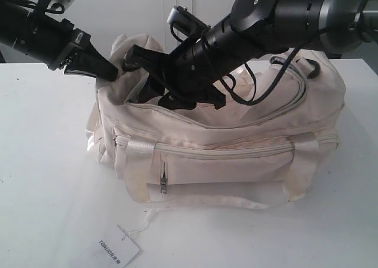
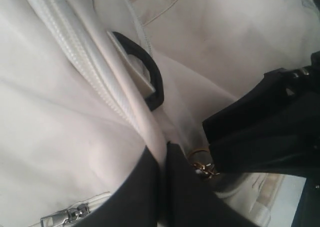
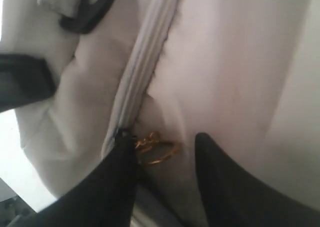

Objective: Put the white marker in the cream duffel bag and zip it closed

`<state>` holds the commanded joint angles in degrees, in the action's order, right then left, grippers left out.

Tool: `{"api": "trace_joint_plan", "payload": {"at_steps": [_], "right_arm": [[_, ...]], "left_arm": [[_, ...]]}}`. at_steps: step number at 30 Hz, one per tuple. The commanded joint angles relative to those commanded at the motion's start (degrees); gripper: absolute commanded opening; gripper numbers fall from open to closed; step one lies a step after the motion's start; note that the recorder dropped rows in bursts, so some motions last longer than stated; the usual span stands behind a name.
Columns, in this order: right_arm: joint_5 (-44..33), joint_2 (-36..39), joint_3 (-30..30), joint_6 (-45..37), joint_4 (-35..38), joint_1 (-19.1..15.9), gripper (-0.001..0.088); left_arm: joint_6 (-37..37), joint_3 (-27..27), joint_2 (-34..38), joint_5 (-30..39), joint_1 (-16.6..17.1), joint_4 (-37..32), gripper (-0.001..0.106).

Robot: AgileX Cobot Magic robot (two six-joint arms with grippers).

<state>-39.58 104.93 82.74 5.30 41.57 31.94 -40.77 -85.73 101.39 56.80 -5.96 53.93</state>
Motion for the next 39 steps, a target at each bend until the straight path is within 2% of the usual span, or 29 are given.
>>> {"api": "trace_joint_plan", "payload": {"at_steps": [5,11,13,14,15,22,29,34,39], "right_arm": [[0.0,0.0,0.0,-0.2,4.5,0.0,0.0376],[-0.2,1.3,0.0,-0.3,4.7,0.2,0.0357],[-1.4,1.9,0.0,-0.3,5.0,0.3,0.0211],[-1.8,1.9,0.0,-0.5,5.0,0.3,0.0046],[-1.5,1.5,0.0,-0.5,5.0,0.3,0.0000],[1.4,-5.1,0.0,-1.4,5.0,0.3,0.0000],[0.3,-6.3,0.0,-2.1,5.1,0.3,0.0000],[-3.6,-6.3,0.0,-2.9,4.9,0.3,0.0000],[-4.0,-6.3,0.0,-6.9,4.5,0.3,0.0000]], "left_arm": [[0.0,0.0,0.0,0.0,0.0,0.0,0.000],[0.0,0.0,0.0,0.0,0.0,0.0,0.000],[0.0,0.0,0.0,0.0,0.0,0.0,0.000],[0.0,0.0,0.0,0.0,0.0,0.0,0.000],[0.0,0.0,0.0,-0.1,0.0,0.0,0.000],[0.0,0.0,0.0,-0.2,0.0,-0.5,0.000],[-0.1,0.0,0.0,-0.2,0.0,-0.5,0.000],[-0.1,0.0,0.0,-0.9,0.0,-0.9,0.000],[-0.1,0.0,0.0,-1.1,0.0,-0.9,0.000]]}}
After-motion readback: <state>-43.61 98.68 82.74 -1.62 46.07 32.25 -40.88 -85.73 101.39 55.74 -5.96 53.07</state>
